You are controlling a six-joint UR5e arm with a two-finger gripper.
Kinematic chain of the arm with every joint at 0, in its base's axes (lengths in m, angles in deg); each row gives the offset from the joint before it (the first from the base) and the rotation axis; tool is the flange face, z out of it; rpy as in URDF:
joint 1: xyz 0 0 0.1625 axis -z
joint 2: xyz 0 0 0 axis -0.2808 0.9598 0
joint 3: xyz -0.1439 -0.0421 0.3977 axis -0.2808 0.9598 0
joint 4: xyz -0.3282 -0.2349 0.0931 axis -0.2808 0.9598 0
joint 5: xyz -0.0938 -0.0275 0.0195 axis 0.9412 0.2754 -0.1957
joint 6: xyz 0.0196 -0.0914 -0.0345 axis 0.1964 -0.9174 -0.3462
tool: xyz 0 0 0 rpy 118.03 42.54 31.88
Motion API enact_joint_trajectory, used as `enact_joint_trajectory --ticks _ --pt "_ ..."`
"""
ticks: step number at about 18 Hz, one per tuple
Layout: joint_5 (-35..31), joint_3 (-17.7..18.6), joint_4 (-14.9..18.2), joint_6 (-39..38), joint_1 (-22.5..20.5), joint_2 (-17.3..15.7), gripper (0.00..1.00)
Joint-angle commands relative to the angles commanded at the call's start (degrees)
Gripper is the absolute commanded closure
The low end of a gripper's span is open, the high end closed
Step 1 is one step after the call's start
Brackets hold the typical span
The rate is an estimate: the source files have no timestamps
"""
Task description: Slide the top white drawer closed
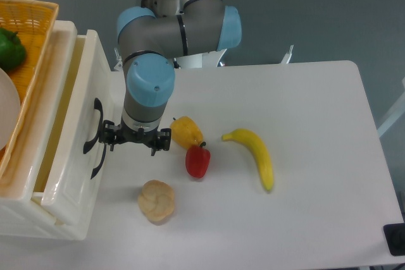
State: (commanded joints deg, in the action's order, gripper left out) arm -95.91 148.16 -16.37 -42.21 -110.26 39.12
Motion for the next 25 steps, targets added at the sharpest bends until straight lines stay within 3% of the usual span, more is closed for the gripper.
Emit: enact_joint_trajectory --ticks 13,19,25 --pt "-0.1 0.1 0.1 -0.1 0.9 0.0 0.00" --pt "-0.6 -2.1 0.6 2.4 -5.2 -0.4 0.00" --pt "-11.1 -1.5 0.4 11.4 -8.2 -1.6 0.00"
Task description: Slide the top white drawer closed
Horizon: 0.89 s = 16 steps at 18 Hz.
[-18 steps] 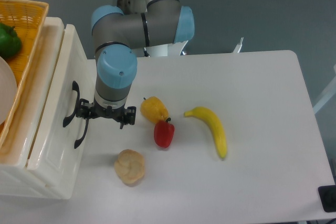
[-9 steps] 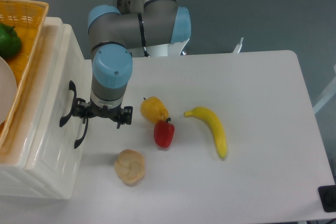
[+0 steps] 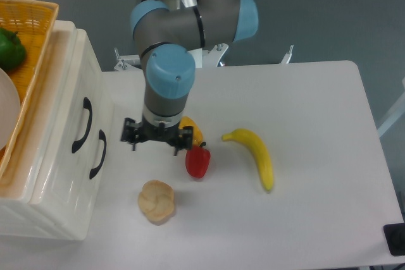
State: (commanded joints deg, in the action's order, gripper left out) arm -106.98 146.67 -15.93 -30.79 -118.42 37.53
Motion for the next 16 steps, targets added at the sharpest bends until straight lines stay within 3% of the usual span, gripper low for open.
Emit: enact_joint_trajectory --ticks 3,5,9,14,16 --pt "-4.3 -1.1 -0.3 1.3 -2.2 -0.2 0.00" --pt "-7.9 -1.8 0.0 6.8 -4.3 -0.2 0.00" --pt "-8.4 -1.5 -0.3 10.9 -8.6 -0.1 0.00" --pt "-8.2 -1.6 -0.5 30.4 -13.4 -0.3 0.00" --pt "-8.2 -1.6 -0.6 33.7 -14.9 -0.6 0.00"
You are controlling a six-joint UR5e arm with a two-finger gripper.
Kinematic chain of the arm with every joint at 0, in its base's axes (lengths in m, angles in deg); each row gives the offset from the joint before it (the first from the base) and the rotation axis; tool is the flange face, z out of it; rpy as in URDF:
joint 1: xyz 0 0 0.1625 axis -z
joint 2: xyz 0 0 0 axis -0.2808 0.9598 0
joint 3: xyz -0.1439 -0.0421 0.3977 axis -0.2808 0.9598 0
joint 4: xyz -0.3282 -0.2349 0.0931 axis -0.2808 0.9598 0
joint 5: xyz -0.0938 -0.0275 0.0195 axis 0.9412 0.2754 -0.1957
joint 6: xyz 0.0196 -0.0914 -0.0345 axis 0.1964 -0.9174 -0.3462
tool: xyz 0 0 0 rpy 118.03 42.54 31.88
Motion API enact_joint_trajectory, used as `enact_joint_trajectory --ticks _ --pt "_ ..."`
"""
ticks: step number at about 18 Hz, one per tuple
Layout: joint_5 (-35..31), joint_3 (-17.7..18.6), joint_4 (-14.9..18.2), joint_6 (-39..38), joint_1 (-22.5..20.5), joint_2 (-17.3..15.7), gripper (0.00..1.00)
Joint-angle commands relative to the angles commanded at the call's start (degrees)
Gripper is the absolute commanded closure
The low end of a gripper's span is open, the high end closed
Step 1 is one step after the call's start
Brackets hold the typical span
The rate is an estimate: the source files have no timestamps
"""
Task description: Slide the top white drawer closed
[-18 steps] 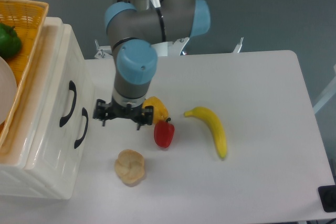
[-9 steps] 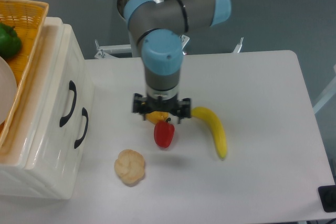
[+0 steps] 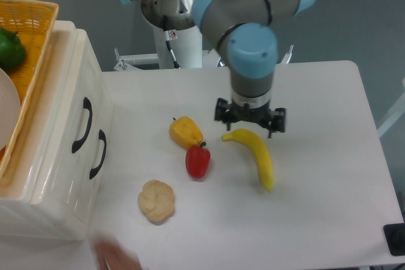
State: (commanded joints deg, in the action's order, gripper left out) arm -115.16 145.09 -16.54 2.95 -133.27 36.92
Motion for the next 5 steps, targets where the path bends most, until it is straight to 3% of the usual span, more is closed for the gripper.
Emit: enact_joint_trajectory --ticks 5 --pt "0.0 0.2 -0.4 0.7 -1.6 -0.1 0.00"
